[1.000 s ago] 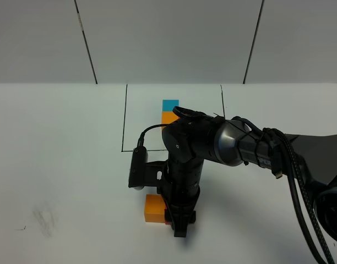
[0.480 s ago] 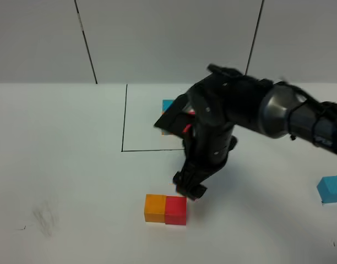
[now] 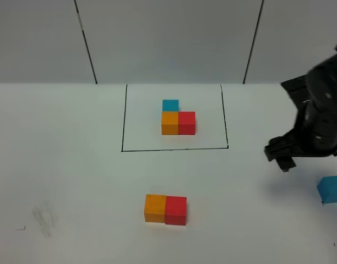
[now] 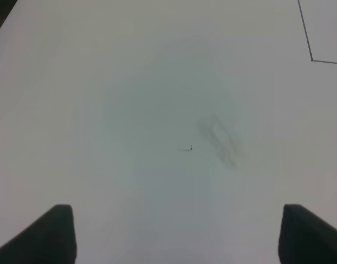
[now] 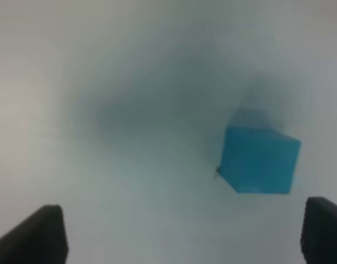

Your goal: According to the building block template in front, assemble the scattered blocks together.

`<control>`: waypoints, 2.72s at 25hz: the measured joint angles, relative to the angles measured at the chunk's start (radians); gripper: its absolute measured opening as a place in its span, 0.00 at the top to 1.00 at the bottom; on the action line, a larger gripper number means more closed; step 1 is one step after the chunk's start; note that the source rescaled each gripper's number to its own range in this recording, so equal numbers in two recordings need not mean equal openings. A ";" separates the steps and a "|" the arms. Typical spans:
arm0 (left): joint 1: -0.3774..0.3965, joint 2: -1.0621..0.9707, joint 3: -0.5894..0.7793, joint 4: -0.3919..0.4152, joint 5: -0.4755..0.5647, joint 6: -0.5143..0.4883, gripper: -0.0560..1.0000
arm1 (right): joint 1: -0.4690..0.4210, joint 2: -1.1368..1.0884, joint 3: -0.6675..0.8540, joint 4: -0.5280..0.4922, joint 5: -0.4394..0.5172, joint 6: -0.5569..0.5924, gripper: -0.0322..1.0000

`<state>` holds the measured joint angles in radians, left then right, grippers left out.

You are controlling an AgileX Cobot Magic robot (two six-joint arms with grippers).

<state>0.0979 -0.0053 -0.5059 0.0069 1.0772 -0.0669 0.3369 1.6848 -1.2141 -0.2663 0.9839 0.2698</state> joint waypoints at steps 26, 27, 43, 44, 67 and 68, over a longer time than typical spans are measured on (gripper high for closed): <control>0.000 0.000 0.000 0.000 0.000 -0.001 0.35 | -0.335 0.047 0.188 0.193 -0.332 -0.334 0.23; 0.000 0.000 0.000 0.000 0.000 -0.001 0.35 | -0.335 0.058 0.188 0.193 -0.340 -0.333 0.23; 0.000 0.000 0.000 0.000 0.000 -0.001 0.35 | -0.375 0.225 0.188 0.200 -0.405 -0.361 0.28; 0.000 0.000 0.000 0.000 0.000 -0.001 0.35 | -0.375 0.225 0.188 0.200 -0.408 -0.369 0.31; 0.000 0.000 0.000 0.000 0.000 0.001 0.35 | 0.007 0.125 -0.125 0.425 -0.272 -0.297 0.96; 0.000 0.000 0.000 0.000 0.000 0.001 0.35 | 0.042 0.147 -0.165 0.417 -0.264 -0.251 0.96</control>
<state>0.0979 -0.0053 -0.5059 0.0069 1.0772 -0.0655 0.3784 1.8314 -1.3789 0.1502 0.7202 0.0185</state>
